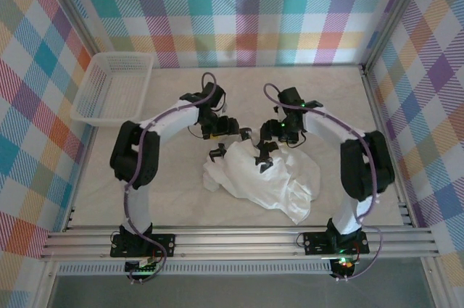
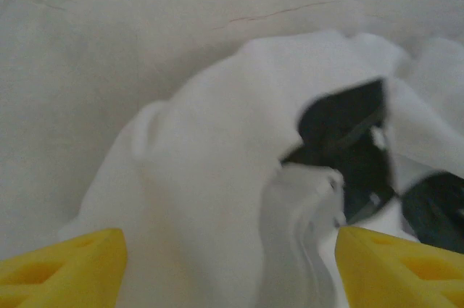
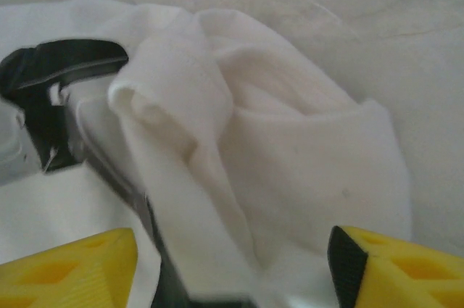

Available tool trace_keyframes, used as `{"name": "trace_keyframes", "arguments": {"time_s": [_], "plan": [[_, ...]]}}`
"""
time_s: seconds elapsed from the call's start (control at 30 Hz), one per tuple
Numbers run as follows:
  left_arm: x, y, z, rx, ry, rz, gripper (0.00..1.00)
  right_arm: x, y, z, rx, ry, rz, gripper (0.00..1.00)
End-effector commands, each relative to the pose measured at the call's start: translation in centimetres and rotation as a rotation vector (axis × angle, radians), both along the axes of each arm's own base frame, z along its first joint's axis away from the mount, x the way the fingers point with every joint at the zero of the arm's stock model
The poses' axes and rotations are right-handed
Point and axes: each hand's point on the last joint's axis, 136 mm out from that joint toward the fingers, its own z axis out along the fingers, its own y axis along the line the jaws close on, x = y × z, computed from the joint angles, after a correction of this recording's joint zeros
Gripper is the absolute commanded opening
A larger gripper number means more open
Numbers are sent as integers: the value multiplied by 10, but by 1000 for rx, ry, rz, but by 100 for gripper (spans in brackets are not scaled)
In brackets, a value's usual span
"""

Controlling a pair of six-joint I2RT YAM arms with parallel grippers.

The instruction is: Fold the inside-out t-shirt

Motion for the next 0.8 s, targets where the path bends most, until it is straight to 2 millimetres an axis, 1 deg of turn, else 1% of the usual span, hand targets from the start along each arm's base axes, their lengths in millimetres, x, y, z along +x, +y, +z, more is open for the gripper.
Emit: {"name": "trace_keyframes", "arguments": {"time_s": [0.0,0.03,0.07,0.1,0.13,0.17,0.2,0.3,0.33,0.4,0.43,0.47,0.5,0.53,0.57,0.6,0.67,0.7,0.73,0.77], "plan": [[6,-15,0,-51,9,-23,56,22,20,18,78,-68,56,47],[10,-15,2,-65,-3,-17,41,26,24,21,90,-88,74,26],[14,-15,8,-84,-12,-13,23,29,26,26,98,-98,87,8],[19,-15,19,-104,-28,-12,5,31,28,35,106,-109,99,0],[25,-11,33,-116,-56,-5,0,35,27,47,107,-130,103,0],[30,-5,48,-128,-87,1,0,38,26,62,114,-163,103,0],[35,2,68,-143,-124,10,0,42,24,83,131,-215,96,0],[45,30,138,-191,-259,50,0,52,10,154,196,-398,50,0],[48,41,163,-203,-317,63,0,52,4,181,220,-471,39,0],[44,57,207,-217,-421,68,0,47,-2,223,251,-597,40,0],[40,63,226,-219,-466,63,0,43,-3,242,265,-656,53,0],[35,65,239,-218,-499,53,0,38,-2,257,286,-701,72,0],[30,68,249,-214,-524,44,0,32,1,271,318,-735,95,0],[24,71,256,-210,-537,46,0,24,5,279,353,-754,122,0],[19,74,257,-203,-537,50,0,18,8,284,383,-761,141,0],[13,78,253,-188,-528,59,0,9,13,284,418,-751,168,0],[-1,87,237,-155,-495,75,0,-9,19,268,475,-689,202,0],[-10,90,224,-147,-468,83,0,-19,20,247,493,-627,198,0],[-20,92,209,-150,-435,86,0,-30,19,220,503,-548,172,0],[-32,92,188,-153,-382,91,0,-41,18,193,506,-474,141,0]]}}
